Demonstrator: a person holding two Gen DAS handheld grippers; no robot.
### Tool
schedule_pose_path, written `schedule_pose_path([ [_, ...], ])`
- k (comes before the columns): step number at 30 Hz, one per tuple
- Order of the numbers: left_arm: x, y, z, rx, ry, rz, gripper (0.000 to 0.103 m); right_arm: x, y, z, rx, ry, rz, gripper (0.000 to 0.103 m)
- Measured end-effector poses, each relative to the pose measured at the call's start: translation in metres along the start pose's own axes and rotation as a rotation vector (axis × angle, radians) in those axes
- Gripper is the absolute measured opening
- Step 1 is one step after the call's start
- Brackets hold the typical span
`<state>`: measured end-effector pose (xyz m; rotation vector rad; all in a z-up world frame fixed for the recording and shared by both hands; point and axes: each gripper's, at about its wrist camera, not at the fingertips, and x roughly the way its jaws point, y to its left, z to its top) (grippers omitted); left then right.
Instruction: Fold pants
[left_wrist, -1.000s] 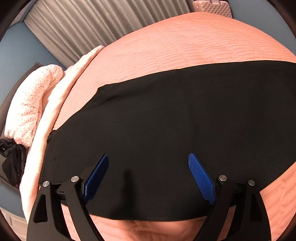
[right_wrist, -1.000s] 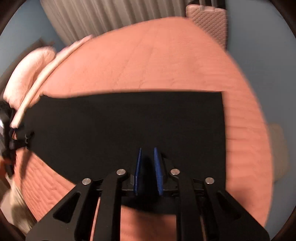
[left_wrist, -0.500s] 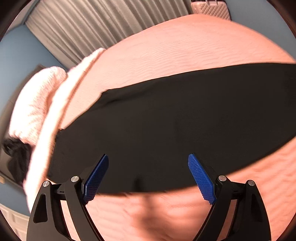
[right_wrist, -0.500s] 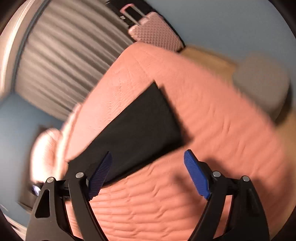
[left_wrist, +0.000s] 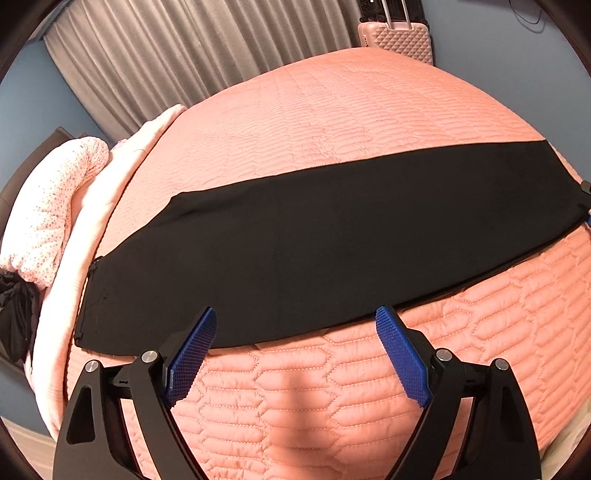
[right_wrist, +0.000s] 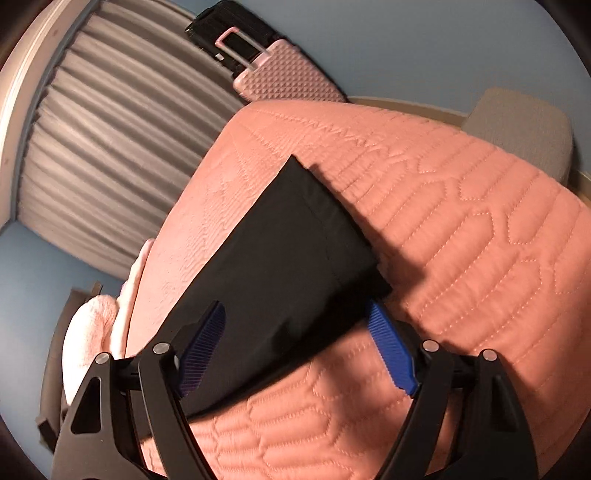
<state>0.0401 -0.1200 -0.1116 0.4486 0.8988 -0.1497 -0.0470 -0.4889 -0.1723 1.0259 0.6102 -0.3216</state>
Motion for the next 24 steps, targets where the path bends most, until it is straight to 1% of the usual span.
schedule_pose_path([
  [2,-0.005,0.003,0.002,-0.003,-0.012,0.001,0.086,0.001,-0.001,0.003,0.054,0.012,-0.009,0.076],
  [5,-0.012,0.011,0.003,-0.007,-0.036,0.012,0.086,-0.015,-0.01,-0.008,0.165,0.021,-0.009,0.076],
  [8,-0.011,0.018,0.002,-0.032,-0.027,0.001,0.086,-0.016,-0.017,-0.015,0.266,0.056,0.026,0.076],
  [9,-0.011,0.018,0.001,-0.04,-0.023,-0.006,0.086,-0.014,-0.018,-0.013,0.282,0.057,0.023,0.077],
  [10,-0.01,0.019,0.002,-0.046,-0.019,-0.015,0.086,-0.008,-0.021,-0.008,0.327,0.065,0.034,0.081],
  [12,-0.011,0.022,0.001,-0.058,-0.017,-0.031,0.086,-0.003,-0.032,-0.002,0.395,0.06,0.064,0.082],
  [13,-0.013,0.022,0.001,-0.06,-0.021,-0.036,0.086,0.003,-0.034,0.004,0.424,0.071,0.067,0.082],
  [16,-0.015,0.022,0.0,-0.061,-0.025,-0.035,0.086,0.016,-0.037,0.017,0.459,0.071,0.084,0.082],
  [18,-0.014,0.023,0.0,-0.066,-0.022,-0.035,0.086,0.025,-0.036,0.023,0.452,0.058,0.069,0.082],
  [21,-0.012,0.023,0.0,-0.063,-0.015,-0.035,0.086,0.031,-0.032,0.027,0.398,0.045,0.05,0.081],
  [22,-0.011,0.023,0.001,-0.059,-0.017,-0.03,0.086,0.033,-0.028,0.028,0.365,0.041,0.038,0.068],
  [23,-0.01,0.024,0.001,-0.055,-0.017,-0.026,0.086,0.035,-0.025,0.028,0.331,0.036,0.017,0.032],
  [24,-0.009,0.025,0.001,-0.056,-0.015,-0.024,0.086,0.042,-0.024,0.029,0.317,0.048,0.011,0.017],
])
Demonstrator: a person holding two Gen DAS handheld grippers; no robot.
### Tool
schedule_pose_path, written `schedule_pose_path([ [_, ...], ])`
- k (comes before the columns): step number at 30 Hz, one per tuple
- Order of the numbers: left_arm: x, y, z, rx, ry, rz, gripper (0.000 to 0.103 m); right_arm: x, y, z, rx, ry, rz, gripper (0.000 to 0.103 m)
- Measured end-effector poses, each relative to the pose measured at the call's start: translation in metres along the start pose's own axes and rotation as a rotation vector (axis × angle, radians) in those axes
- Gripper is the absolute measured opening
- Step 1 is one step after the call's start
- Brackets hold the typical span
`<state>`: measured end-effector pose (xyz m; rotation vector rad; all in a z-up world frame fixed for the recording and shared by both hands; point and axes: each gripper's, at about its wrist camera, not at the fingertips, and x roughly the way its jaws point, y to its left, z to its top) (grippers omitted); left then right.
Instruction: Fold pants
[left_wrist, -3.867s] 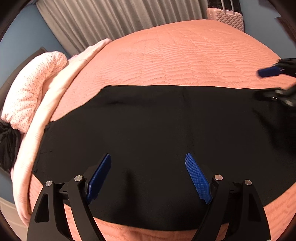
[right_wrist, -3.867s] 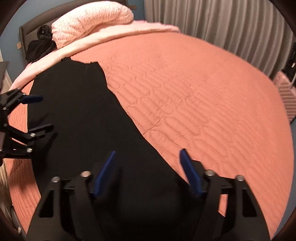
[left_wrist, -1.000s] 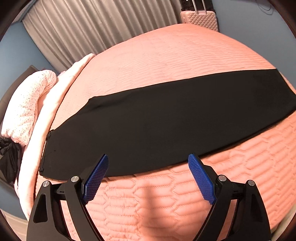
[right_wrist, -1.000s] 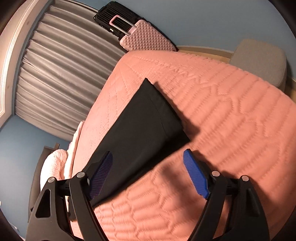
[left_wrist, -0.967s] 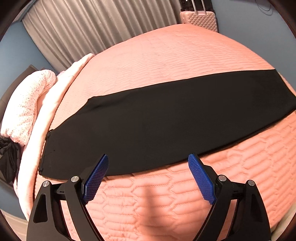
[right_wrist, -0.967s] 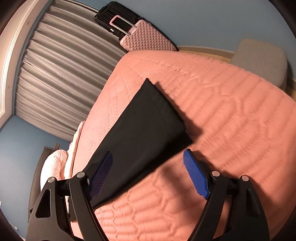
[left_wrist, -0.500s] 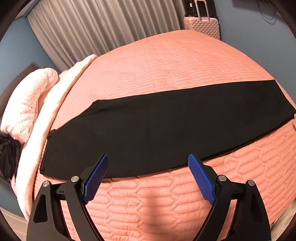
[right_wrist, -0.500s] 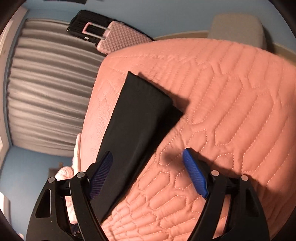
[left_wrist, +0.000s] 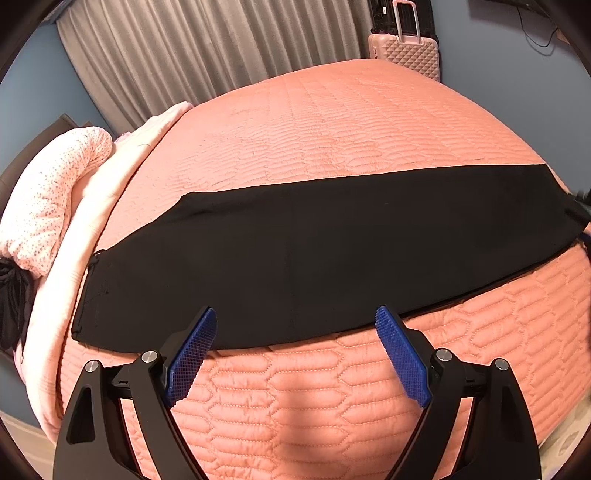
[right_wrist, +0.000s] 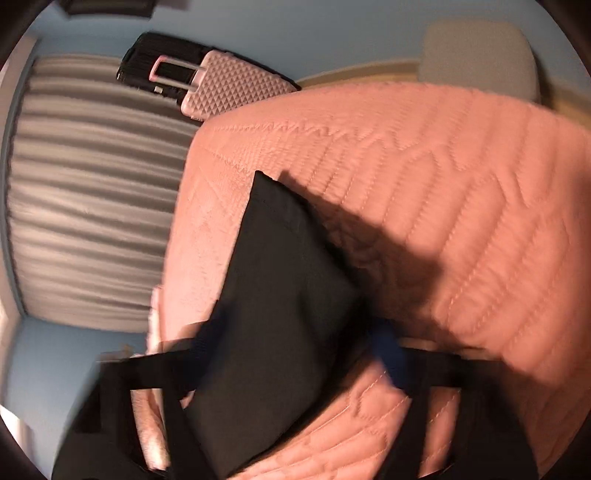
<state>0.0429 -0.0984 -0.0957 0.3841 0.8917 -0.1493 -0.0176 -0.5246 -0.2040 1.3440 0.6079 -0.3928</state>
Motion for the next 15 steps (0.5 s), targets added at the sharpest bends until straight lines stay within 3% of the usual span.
schedule_pose_path([
  [1,0.001,0.002,0.0,-0.007,0.002,0.002,0.086,0.009,-0.009,-0.001,0.045,0.034,0.032,0.008],
  [3,0.002,0.008,0.0,-0.024,0.004,-0.003,0.086,0.014,-0.023,-0.006,0.103,0.027,0.074,0.006],
  [6,0.006,0.018,-0.005,-0.038,0.011,0.0,0.086,0.011,-0.007,-0.01,-0.004,0.008,0.015,0.006],
  [9,0.011,0.031,-0.011,-0.057,0.02,0.004,0.086,0.005,0.031,-0.013,-0.12,-0.002,0.013,0.006],
  [11,0.013,0.042,-0.015,-0.08,0.021,0.007,0.086,0.006,0.076,-0.023,-0.263,0.004,-0.001,0.006],
  [15,0.014,0.072,-0.027,-0.139,0.013,0.021,0.086,0.04,0.177,-0.084,-0.569,0.101,-0.004,0.006],
])
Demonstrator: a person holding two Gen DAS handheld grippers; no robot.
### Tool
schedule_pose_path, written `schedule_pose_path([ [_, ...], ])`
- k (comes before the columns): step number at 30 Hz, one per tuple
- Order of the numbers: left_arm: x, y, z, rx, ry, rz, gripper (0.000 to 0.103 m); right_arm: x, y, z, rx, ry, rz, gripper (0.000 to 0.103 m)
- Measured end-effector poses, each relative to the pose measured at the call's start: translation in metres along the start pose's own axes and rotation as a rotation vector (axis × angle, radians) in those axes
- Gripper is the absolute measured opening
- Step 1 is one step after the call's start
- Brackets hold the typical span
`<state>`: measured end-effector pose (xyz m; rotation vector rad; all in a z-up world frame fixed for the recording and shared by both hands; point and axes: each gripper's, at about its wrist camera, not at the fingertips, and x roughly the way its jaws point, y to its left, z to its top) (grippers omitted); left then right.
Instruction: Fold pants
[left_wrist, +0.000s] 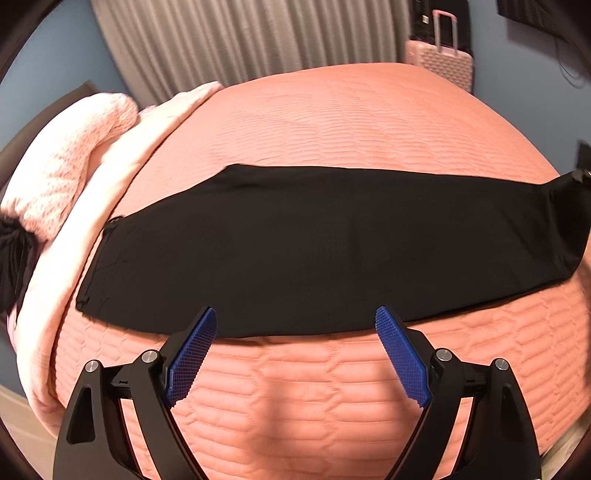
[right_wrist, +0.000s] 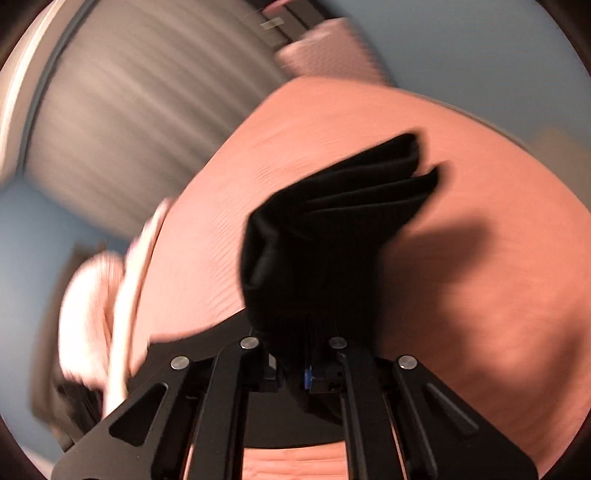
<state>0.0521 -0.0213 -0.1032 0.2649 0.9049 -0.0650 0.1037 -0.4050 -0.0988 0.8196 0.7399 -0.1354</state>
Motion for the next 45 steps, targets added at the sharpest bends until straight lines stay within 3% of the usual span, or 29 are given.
schedule_pose_path([
  [2,0.0,0.017,-0.004,-0.023,-0.003,0.011,0.086,0.027,0.05,-0.011,-0.111,0.056,0.018,0.006],
  [7,0.002,0.074,-0.024,-0.071,-0.001,0.063,0.086,0.117,0.17,-0.088,-0.358,0.254,0.075,0.006],
  [11,0.011,0.114,-0.038,-0.103,0.025,0.096,0.086,0.191,0.217,-0.17,-0.468,0.442,0.057,0.006],
  [13,0.016,0.132,-0.044,-0.124,0.037,0.106,0.086,0.201,0.232,-0.188,-0.516,0.4,0.036,0.006],
  [19,0.027,0.171,-0.054,-0.194,0.031,0.088,0.086,0.203,0.264,-0.183,-0.584,0.363,-0.016,0.008],
  [22,0.033,0.183,-0.053,-0.234,0.031,0.069,0.086,0.225,0.28,-0.207,-0.729,0.384,-0.105,0.029],
  [24,0.033,0.187,-0.052,-0.249,0.024,0.061,0.086,0.221,0.29,-0.213,-0.81,0.36,-0.132,0.051],
  [25,0.032,0.191,-0.052,-0.253,0.02,0.062,0.086,0.216,0.297,-0.217,-0.833,0.37,-0.132,0.068],
  [26,0.032,0.195,-0.052,-0.252,0.016,0.059,0.086,0.207,0.301,-0.221,-0.84,0.366,-0.123,0.077],
  [27,0.032,0.197,-0.053,-0.251,0.016,0.061,0.086,0.196,0.303,-0.223,-0.849,0.35,-0.107,0.077],
  [30,0.038,0.213,-0.059,-0.259,0.032,0.088,0.086,0.154,0.295,-0.224,-0.847,0.299,-0.01,0.077],
  [31,0.04,0.218,-0.061,-0.27,0.039,0.094,0.086,0.14,0.286,-0.218,-0.81,0.281,0.011,0.07],
  [32,0.041,0.223,-0.062,-0.287,0.04,0.099,0.086,0.132,0.277,-0.208,-0.772,0.279,0.006,0.059],
  [35,0.046,0.233,-0.066,-0.334,0.041,0.091,0.086,0.13,0.232,-0.177,-0.597,0.284,-0.07,0.048],
  [37,0.052,0.239,-0.068,-0.374,0.061,0.079,0.086,0.139,0.217,-0.167,-0.514,0.303,-0.075,0.048],
  [40,0.058,0.253,-0.07,-0.464,0.063,0.029,0.086,0.17,0.207,-0.18,-0.621,0.391,-0.17,0.048],
  [42,0.062,0.268,-0.07,-0.525,0.05,0.002,0.086,0.161,0.213,-0.18,-0.627,0.366,-0.16,0.047],
  [45,0.078,0.307,-0.071,-0.664,-0.002,-0.081,0.086,0.141,0.214,-0.174,-0.509,0.351,-0.072,0.049],
])
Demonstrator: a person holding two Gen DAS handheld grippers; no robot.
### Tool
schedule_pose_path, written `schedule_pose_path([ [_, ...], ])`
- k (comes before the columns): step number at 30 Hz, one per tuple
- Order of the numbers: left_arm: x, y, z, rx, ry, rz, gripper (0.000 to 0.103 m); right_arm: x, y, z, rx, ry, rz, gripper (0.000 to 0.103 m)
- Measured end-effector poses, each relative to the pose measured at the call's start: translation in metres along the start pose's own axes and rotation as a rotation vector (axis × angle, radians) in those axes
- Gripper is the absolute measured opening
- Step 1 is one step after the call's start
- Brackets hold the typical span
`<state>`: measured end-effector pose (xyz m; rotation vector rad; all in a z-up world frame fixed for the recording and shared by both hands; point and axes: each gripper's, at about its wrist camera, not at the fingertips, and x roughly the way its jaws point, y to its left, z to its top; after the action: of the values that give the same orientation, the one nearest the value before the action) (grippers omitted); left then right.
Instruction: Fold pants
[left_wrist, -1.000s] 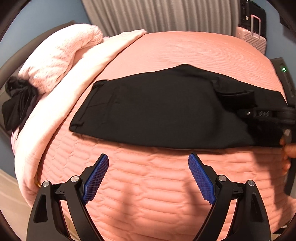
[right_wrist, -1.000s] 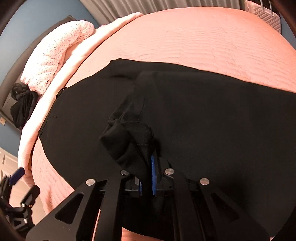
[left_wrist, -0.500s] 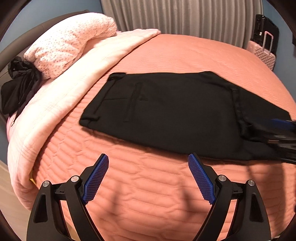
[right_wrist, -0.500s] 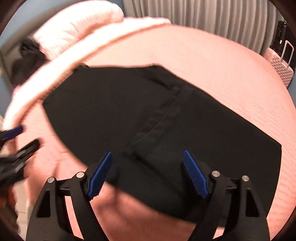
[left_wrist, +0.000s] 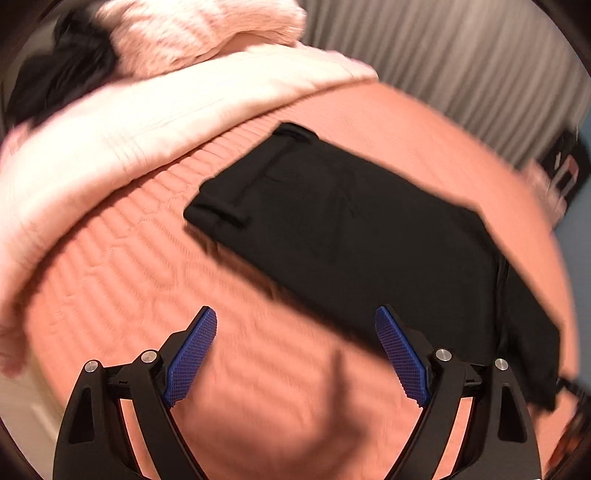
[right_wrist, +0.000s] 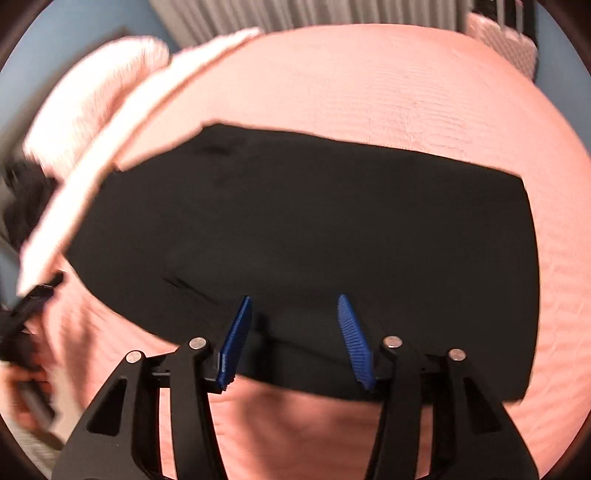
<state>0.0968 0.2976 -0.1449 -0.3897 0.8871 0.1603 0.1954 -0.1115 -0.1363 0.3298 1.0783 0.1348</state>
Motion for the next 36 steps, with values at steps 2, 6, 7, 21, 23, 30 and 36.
schedule_pose_path([
  [2,0.019,0.024,0.016,-0.117,-0.009,-0.079,0.086,-0.01,0.004,-0.002,0.017,0.002,0.04,0.049],
  [6,0.056,0.05,0.04,-0.244,-0.016,-0.162,0.086,-0.025,0.015,-0.008,-0.037,-0.004,0.042,0.049],
  [7,0.061,0.05,0.045,-0.238,-0.033,-0.167,0.086,-0.029,0.012,-0.014,-0.041,-0.002,0.042,0.049],
  [21,0.032,-0.018,0.103,0.062,-0.195,-0.091,0.016,-0.045,0.022,-0.02,-0.021,-0.004,0.05,0.049],
  [23,-0.002,-0.073,0.104,0.183,-0.246,-0.135,0.016,-0.055,0.011,-0.023,-0.01,-0.019,0.04,0.049],
  [30,-0.067,-0.27,0.047,0.507,-0.231,-0.387,0.016,-0.097,-0.06,-0.037,0.117,-0.065,0.008,0.049],
  [36,-0.003,-0.4,-0.089,0.588,0.062,-0.491,0.018,-0.138,-0.143,-0.069,0.246,-0.124,-0.033,0.073],
])
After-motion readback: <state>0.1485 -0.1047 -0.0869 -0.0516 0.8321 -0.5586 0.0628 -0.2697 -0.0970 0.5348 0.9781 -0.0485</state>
